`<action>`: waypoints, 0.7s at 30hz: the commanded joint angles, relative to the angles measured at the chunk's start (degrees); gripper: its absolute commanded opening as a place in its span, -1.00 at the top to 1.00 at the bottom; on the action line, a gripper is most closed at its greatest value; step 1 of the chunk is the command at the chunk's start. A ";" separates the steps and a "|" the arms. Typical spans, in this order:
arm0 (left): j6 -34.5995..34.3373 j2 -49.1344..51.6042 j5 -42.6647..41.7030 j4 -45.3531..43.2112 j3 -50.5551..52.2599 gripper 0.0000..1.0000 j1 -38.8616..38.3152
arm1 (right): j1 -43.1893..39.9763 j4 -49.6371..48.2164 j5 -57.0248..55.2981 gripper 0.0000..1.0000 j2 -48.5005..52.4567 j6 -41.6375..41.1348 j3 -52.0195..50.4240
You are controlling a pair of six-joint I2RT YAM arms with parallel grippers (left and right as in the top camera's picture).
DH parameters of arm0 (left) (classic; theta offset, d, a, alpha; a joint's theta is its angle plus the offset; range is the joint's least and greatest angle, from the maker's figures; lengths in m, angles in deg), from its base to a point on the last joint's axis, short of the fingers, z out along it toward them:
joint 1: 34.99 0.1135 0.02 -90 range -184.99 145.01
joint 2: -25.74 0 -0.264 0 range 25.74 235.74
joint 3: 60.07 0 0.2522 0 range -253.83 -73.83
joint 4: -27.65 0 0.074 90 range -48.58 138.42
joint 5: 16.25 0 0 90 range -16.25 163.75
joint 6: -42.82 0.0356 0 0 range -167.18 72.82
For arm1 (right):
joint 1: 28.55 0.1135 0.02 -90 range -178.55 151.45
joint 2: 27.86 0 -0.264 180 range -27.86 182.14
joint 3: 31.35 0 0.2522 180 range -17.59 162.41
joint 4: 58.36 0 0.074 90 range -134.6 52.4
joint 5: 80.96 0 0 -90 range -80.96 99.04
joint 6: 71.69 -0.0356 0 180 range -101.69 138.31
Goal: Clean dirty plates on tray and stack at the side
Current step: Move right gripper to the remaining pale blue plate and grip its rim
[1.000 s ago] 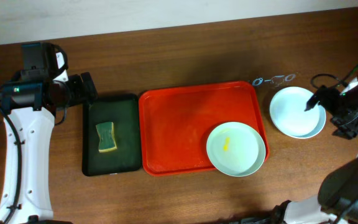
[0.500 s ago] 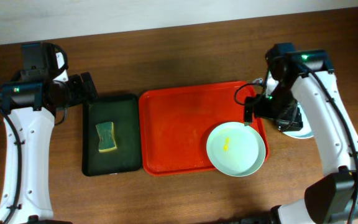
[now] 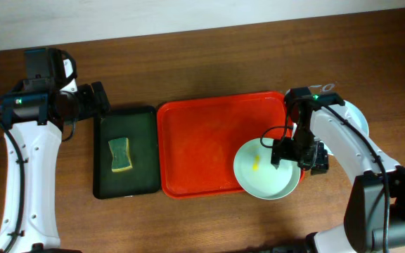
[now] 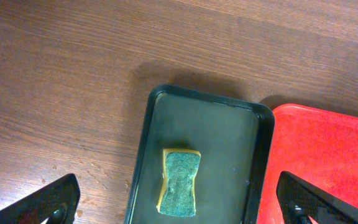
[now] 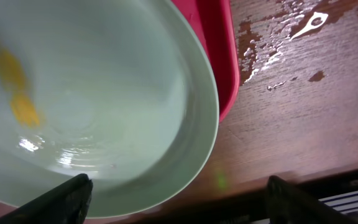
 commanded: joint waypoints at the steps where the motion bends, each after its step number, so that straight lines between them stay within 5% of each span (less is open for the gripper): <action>1: -0.09 0.13 -0.24 -0.09 -0.17 -0.98 0.09 | 0.46 -0.48 -1.55 -0.54 -0.33 -0.85 -1.53; 9: -0.09 0.13 -0.24 -0.09 -0.17 -0.98 0.09 | 0.42 -8.61 -1.53 -0.13 -0.33 -7.56 -9.25; 11: -0.09 0.13 -0.24 -0.09 -0.17 -0.98 0.09 | 0.42 -9.14 -1.53 0.27 -0.33 -8.39 -10.25; 13: -0.09 0.13 -0.24 -0.09 -0.17 -0.98 0.09 | 0.42 -9.49 -1.49 0.88 -0.33 -8.37 -11.04; 18: -0.09 0.13 -0.24 -0.09 -0.17 -0.98 0.09 | 0.55 -10.67 3.54 0.92 -0.33 -8.35 -11.30; 21: -0.09 0.13 -0.24 -0.09 -0.15 -0.98 0.07 | 0.55 -17.07 16.15 0.92 -0.33 -8.35 -11.30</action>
